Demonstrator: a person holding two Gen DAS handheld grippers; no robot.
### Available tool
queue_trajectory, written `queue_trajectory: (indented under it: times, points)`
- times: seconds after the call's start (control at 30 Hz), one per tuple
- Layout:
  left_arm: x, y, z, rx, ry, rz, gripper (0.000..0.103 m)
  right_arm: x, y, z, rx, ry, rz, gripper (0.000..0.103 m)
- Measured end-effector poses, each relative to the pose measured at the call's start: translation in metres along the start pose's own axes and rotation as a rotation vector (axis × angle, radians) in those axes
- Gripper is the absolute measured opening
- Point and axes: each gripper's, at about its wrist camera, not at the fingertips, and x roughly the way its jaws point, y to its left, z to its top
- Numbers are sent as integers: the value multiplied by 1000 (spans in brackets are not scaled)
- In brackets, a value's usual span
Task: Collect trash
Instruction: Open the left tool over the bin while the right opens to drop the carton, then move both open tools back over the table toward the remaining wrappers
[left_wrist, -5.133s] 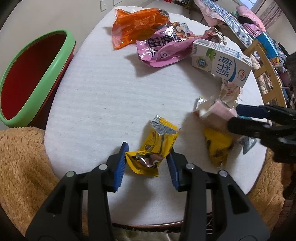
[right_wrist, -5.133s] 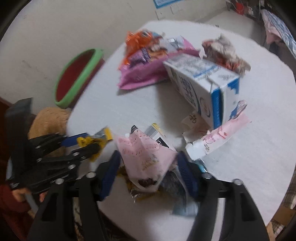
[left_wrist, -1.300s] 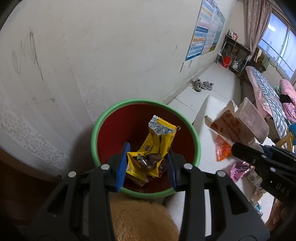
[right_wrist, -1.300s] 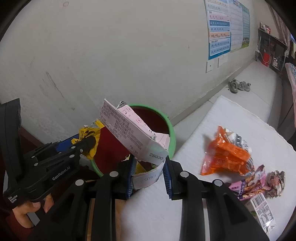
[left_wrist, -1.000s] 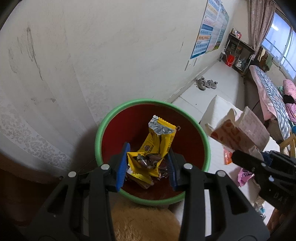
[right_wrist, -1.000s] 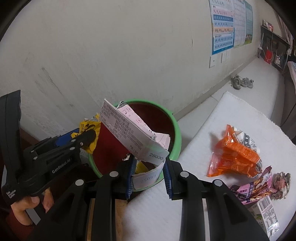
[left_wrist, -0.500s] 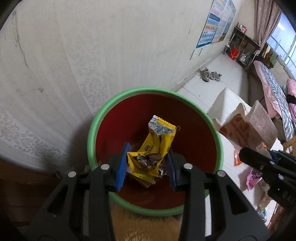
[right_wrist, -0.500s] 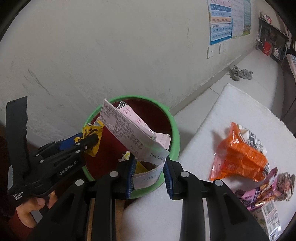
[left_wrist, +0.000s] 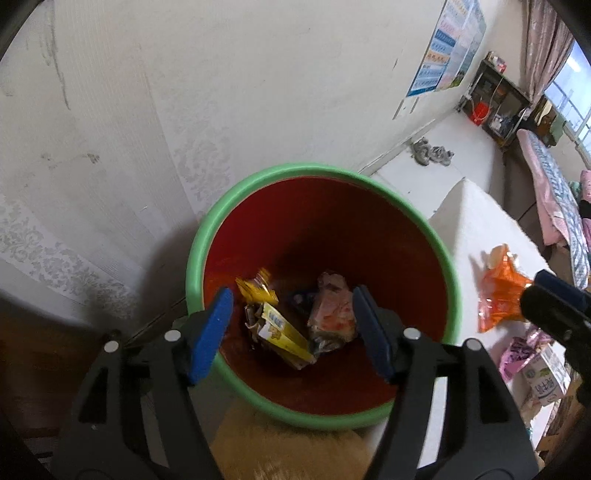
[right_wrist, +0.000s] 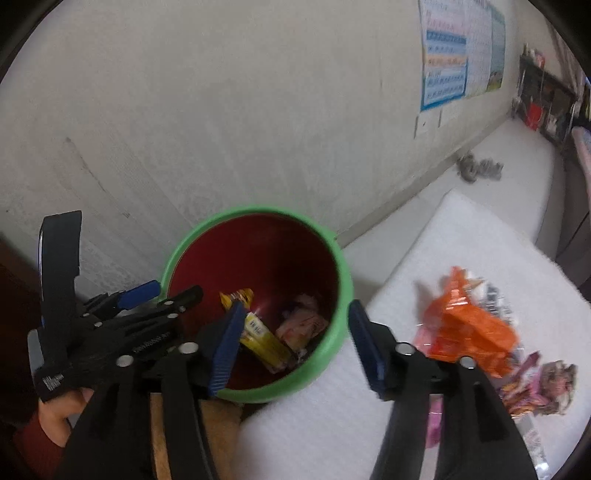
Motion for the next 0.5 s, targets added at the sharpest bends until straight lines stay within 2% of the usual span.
queue_trajectory:
  times: [0.07,0.1,0.17,0.33,0.43,0.5]
  points:
    - [-11,-5,-3,15,-24,-7,66,-21,-5,-8,-26,-51,-39,71]
    - [-18,-10,-6,26,-38,-15,66,-35,-10,-13,-37,-84,-67,81]
    - [-33,-23,-14,55,-60,-37,66,-58,-20,-24,-37,-122,-103,92]
    - [-56,-64,-31,134,-83,-122,70,-112,-61,-63,42,-169,-141,96]
    - [-67,-99,-53,216,-57,-193,72,-132,-93,-94,127,-103,-157,96]
    - [-73,-129,-75,297,-25,-252,73,-140,-115,-114,176,-68,-207,96]
